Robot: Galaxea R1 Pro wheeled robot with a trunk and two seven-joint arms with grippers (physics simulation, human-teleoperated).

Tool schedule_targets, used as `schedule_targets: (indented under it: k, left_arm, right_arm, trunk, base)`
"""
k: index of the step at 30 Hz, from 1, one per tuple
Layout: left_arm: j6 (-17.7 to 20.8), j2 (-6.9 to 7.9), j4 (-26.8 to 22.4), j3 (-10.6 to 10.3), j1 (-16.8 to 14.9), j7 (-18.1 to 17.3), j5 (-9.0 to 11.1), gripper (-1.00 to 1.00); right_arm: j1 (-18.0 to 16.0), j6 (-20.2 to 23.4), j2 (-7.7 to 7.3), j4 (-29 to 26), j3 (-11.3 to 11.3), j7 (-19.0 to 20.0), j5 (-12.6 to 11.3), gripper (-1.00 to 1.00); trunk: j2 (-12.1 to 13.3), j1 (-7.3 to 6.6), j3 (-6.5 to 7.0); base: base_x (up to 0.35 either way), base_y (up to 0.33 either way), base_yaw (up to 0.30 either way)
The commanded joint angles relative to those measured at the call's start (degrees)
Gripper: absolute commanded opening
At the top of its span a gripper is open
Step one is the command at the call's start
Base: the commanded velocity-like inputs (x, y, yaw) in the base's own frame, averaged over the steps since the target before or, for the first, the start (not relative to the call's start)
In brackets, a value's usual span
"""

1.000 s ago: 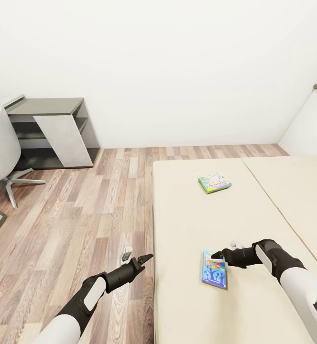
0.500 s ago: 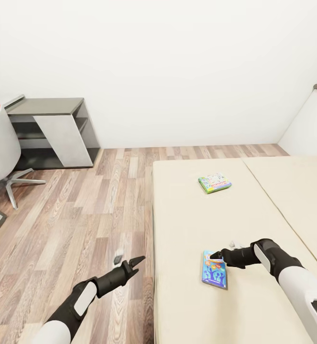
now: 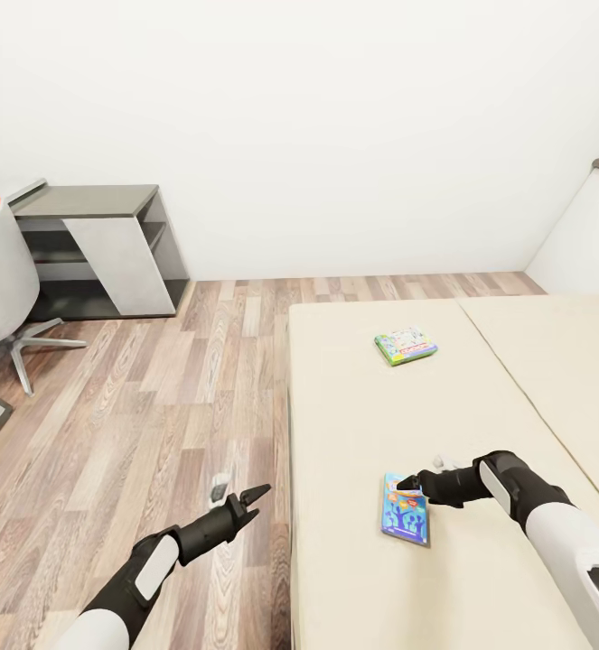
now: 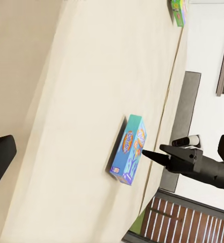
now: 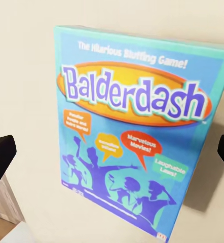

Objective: Put all the toys in the child's room - the three board games (two on the bed and one on the table), the two jigsaw puzzles on the table, and the tennis ball on the table - inside the toy box on the table in the child's room.

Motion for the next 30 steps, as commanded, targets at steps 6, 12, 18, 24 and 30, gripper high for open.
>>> schedule_targets:
  k: [6,12,18,24,30]
  left_arm:
    - [0.4,0.00,0.0,0.3,0.0,-0.2,0.1,1.00]
    - [0.5,0.02,-0.1,0.3,0.0,-0.2,0.1,1.00]
    - [0.5,0.03,-0.1,0.3,0.0,-0.2,0.1,1.00]
    - [0.5,0.04,-0.1,0.4,0.0,-0.2,0.1,1.00]
    - [0.5,0.09,-0.1,0.4,0.0,-0.2,0.1,1.00]
  right_arm:
    - [0.0,0.5,0.09,0.0,0.2,-0.2,-0.6,1.00]
    - [0.0,0.5,0.14,0.0,0.3,-0.3,-0.6,1.00]
    - [0.0,0.5,0.17,0.0,0.3,-0.3,-0.5,1.00]
    - [0.0,0.5,0.19,0.0,0.4,-0.3,-0.5,1.00]
    - [0.1,0.5,0.20,0.0,0.5,-0.4,-0.5,1.00]
  trunk:
    - [0.0,0.00,-0.04]
    - [0.0,0.00,-0.04]
    - [0.0,0.00,-0.04]
    - [0.0,0.00,-0.04]
    - [0.0,0.00,-0.04]
  base:
    - [0.000,0.000,0.000]
    - [0.000,0.000,0.000]
    - [0.000,0.000,0.000]
    - [0.000,0.000,0.000]
    - [0.000,0.000,0.000]
